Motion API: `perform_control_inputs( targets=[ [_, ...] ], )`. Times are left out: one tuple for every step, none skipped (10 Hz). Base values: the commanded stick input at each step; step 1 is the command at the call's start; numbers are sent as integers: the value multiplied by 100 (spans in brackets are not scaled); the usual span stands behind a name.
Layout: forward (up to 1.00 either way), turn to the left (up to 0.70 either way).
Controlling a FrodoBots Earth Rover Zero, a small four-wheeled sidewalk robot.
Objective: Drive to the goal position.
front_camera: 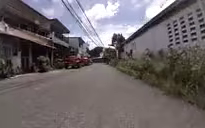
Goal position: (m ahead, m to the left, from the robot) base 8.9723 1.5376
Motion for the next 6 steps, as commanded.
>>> perform_control_inputs(
  targets=[
    [70, 0],
    [70, 0],
    [70, 0],
    [70, 0],
    [70, 0],
    [70, 0]
  ],
)
